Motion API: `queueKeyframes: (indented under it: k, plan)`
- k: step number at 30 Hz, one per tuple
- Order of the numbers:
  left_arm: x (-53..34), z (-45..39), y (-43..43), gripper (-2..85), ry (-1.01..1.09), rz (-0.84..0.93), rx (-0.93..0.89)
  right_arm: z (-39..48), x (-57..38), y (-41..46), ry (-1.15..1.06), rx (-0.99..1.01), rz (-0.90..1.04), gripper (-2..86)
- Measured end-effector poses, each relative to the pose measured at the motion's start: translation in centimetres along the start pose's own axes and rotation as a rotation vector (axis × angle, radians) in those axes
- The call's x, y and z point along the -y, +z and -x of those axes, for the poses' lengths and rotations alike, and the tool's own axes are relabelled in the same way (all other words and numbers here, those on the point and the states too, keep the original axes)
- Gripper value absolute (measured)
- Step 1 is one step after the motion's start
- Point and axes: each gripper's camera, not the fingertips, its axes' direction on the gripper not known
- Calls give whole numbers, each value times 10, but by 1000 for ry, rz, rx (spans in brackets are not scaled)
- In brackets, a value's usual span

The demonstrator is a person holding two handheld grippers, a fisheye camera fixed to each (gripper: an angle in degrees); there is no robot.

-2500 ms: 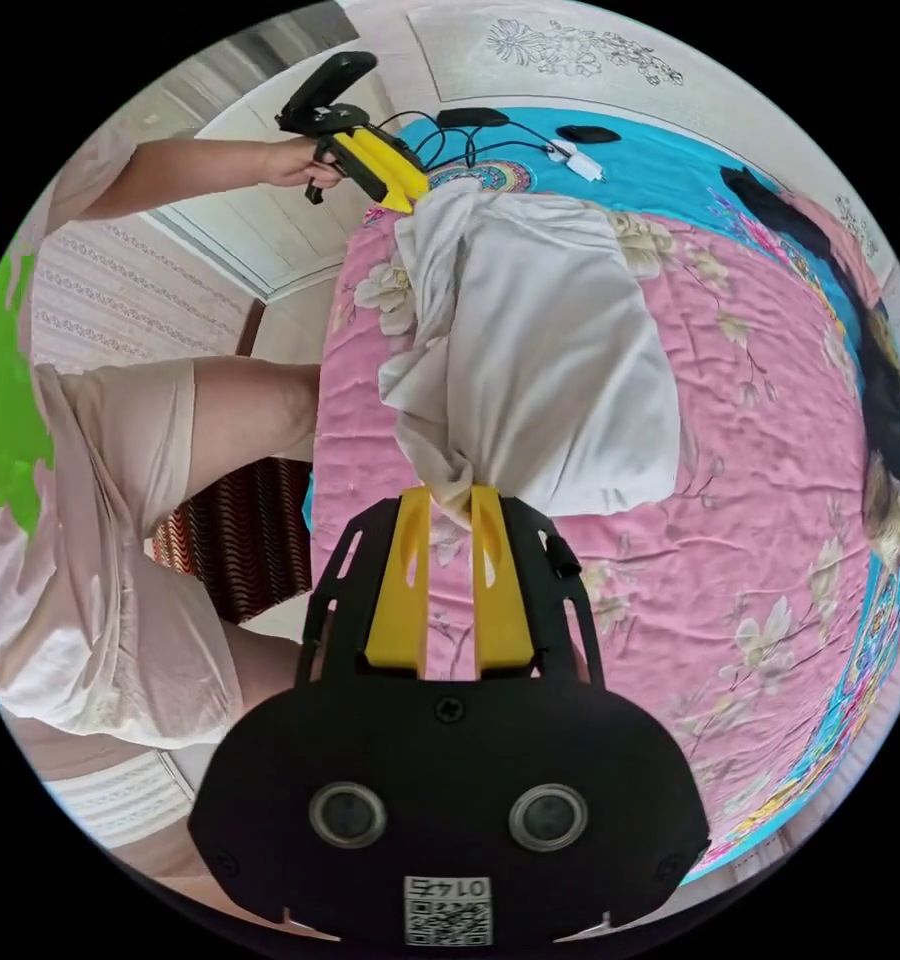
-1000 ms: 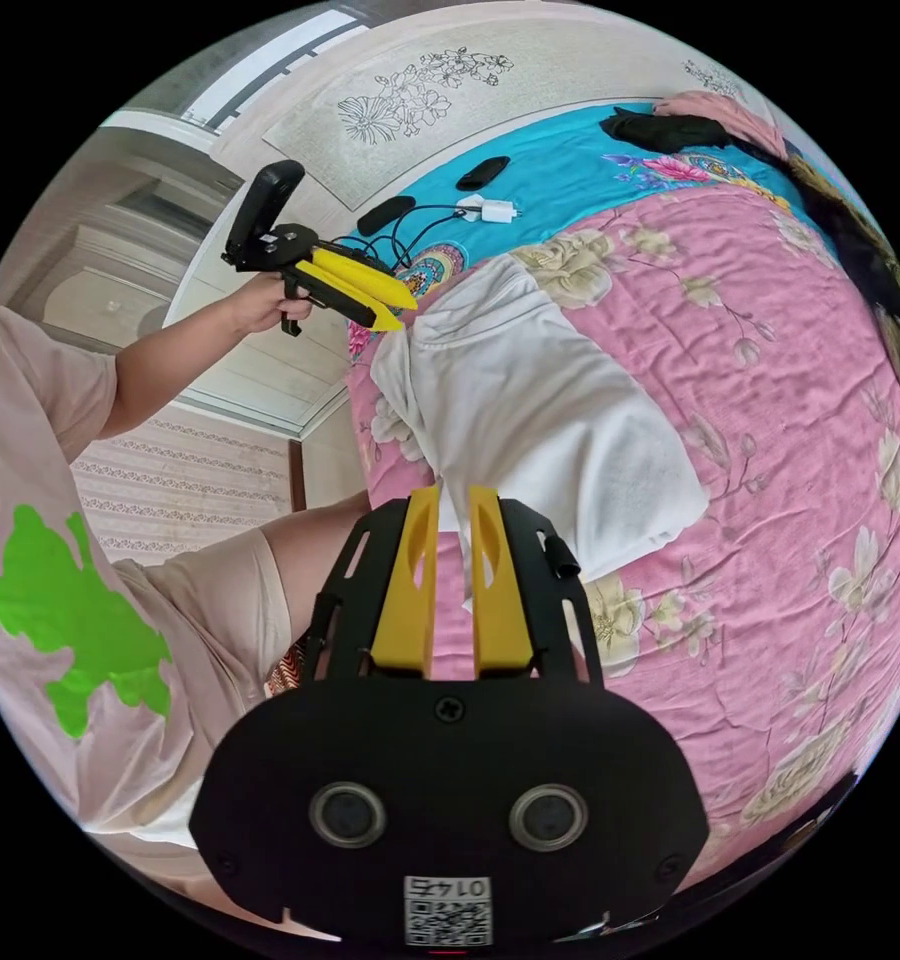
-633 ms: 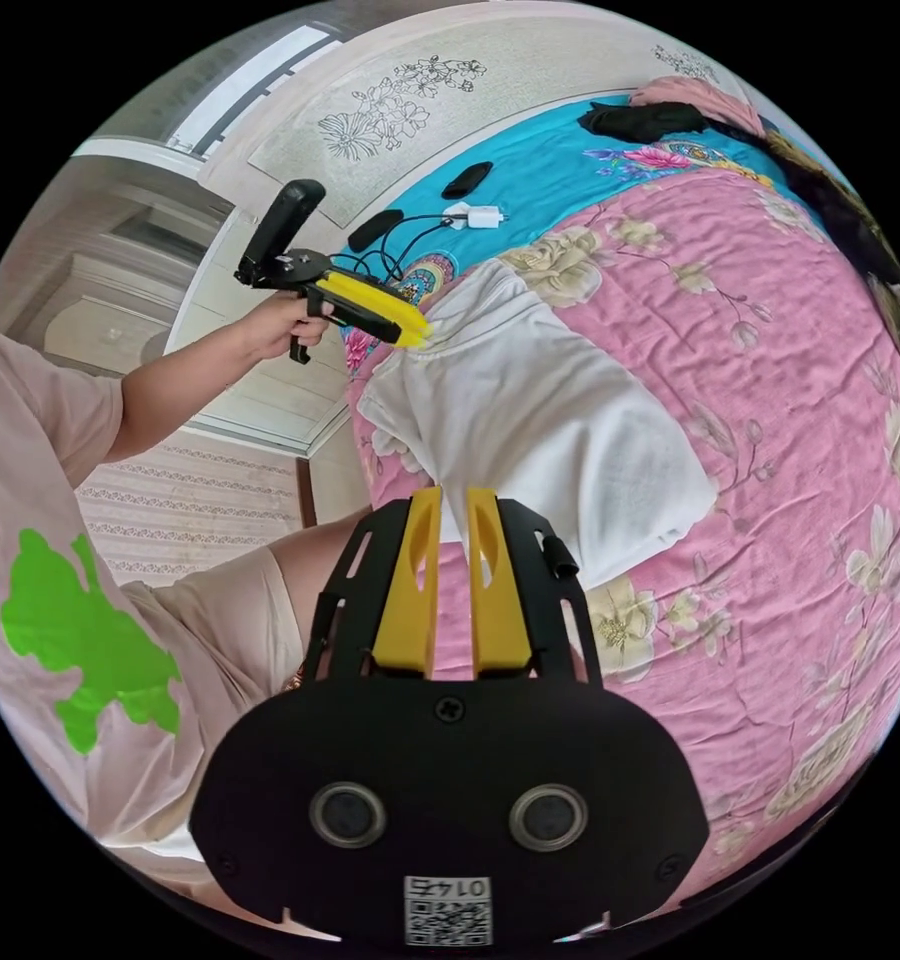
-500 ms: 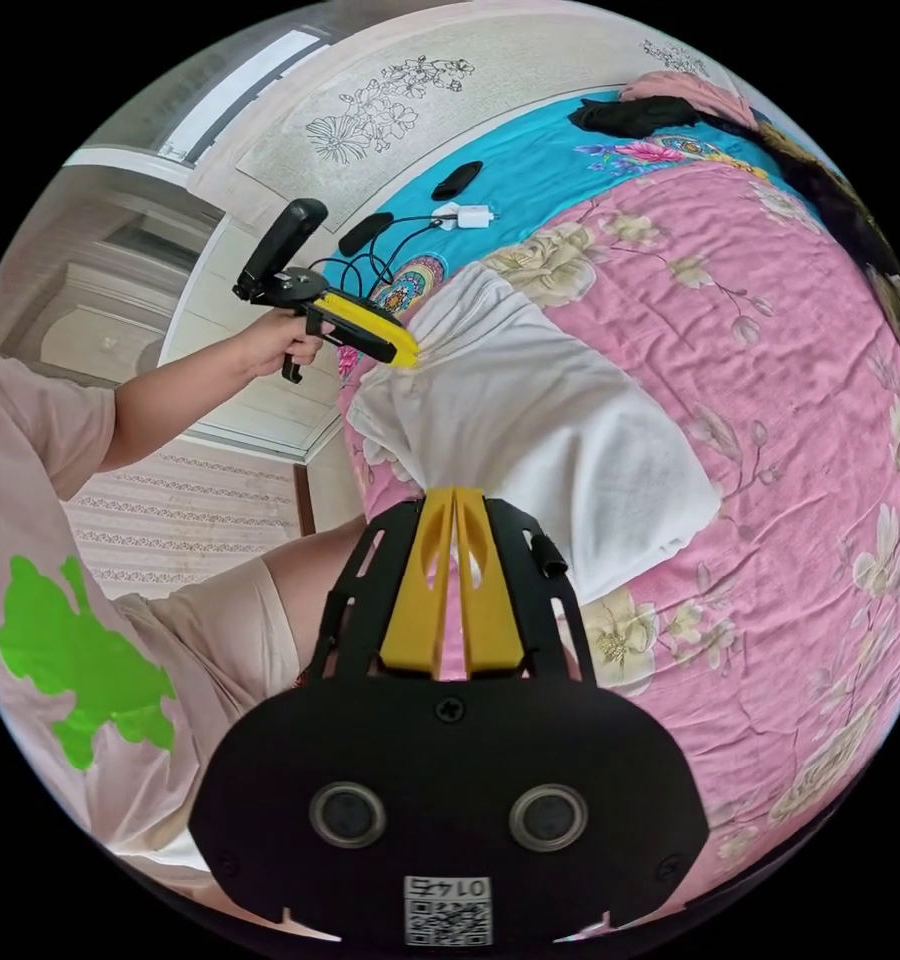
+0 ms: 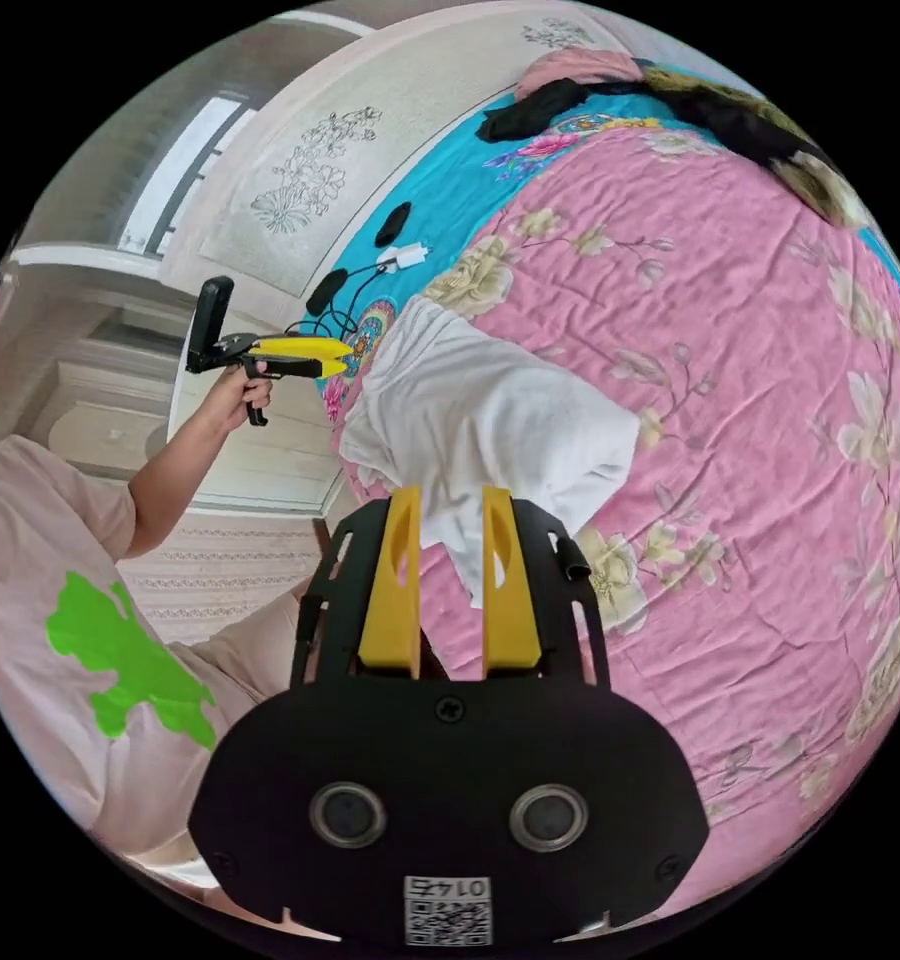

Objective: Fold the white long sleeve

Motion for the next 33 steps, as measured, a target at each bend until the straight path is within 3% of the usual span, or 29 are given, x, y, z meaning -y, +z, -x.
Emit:
queueKeyframes:
  k: [6, 9, 22, 26, 33]
  plan:
    - [21, 20, 32, 138, -53, 61, -72, -76, -20, -27, 281, 115, -103, 172]
    - [29, 26, 50, 136, -72, 93, -74, -89, -26, -36, 315, 155, -144, 182]
    - [44, 39, 75, 110, -81, 80, -110, -90, -11, -41, 280, 150, -83, 166]
    - [43, 58, 82, 100, -159, 46, -218, -104, -18, -53, 302, 202, -80, 158]
    - [55, 29, 107, 156, -103, 88, -144, -104, -27, -71, 302, 213, -75, 157]
